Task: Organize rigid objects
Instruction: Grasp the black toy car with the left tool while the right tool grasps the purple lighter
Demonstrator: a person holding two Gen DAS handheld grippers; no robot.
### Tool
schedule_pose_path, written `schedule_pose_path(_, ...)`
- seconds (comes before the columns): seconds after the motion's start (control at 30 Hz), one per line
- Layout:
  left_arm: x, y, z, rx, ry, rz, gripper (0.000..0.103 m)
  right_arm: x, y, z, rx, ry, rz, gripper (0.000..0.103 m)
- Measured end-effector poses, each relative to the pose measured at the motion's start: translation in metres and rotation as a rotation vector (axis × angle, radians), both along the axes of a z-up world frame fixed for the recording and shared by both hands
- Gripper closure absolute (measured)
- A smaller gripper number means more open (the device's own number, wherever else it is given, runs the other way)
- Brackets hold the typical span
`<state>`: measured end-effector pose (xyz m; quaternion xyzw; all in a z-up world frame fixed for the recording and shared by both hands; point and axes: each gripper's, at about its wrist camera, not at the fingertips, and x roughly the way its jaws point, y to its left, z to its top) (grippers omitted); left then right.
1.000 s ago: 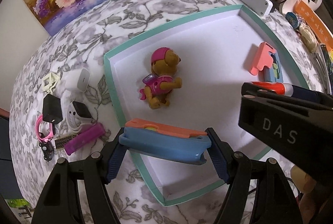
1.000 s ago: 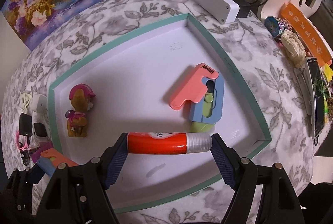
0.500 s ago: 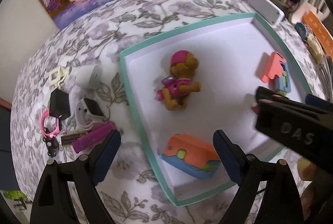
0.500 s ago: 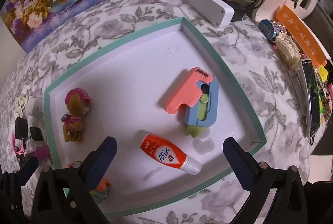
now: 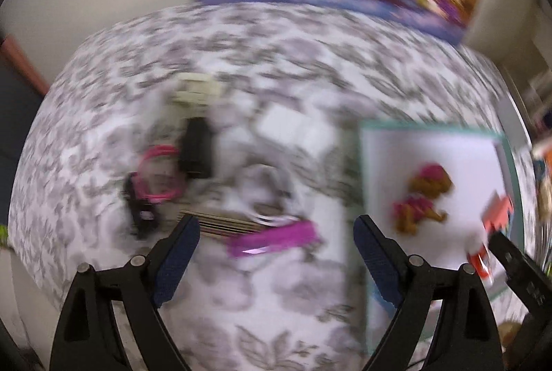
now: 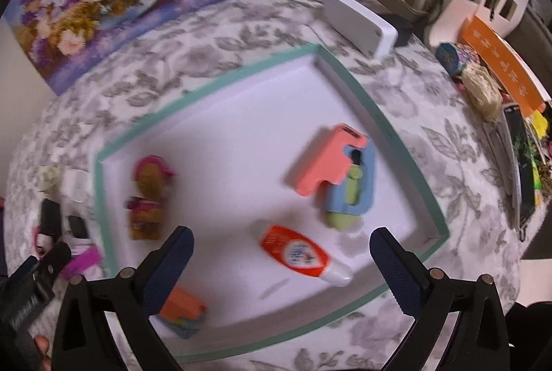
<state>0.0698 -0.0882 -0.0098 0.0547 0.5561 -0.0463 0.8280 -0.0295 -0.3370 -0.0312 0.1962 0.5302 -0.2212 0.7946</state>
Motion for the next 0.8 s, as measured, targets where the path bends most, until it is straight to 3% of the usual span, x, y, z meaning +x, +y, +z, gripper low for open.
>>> schedule_pose_path(0.33, 0.018, 0.097, 0.023, 0.03, -0.07, 0.185, 0.012, 0.019, 0.052, 0.021, 0.052, -0.106, 0.07, 0.0)
schedule_pose_path(0.8, 0.03, 0.184, 0.007, -0.011, -0.015, 0.33, 0.012, 0.068, 0.168, 0.01, 0.077, -0.094, 0.317, 0.0)
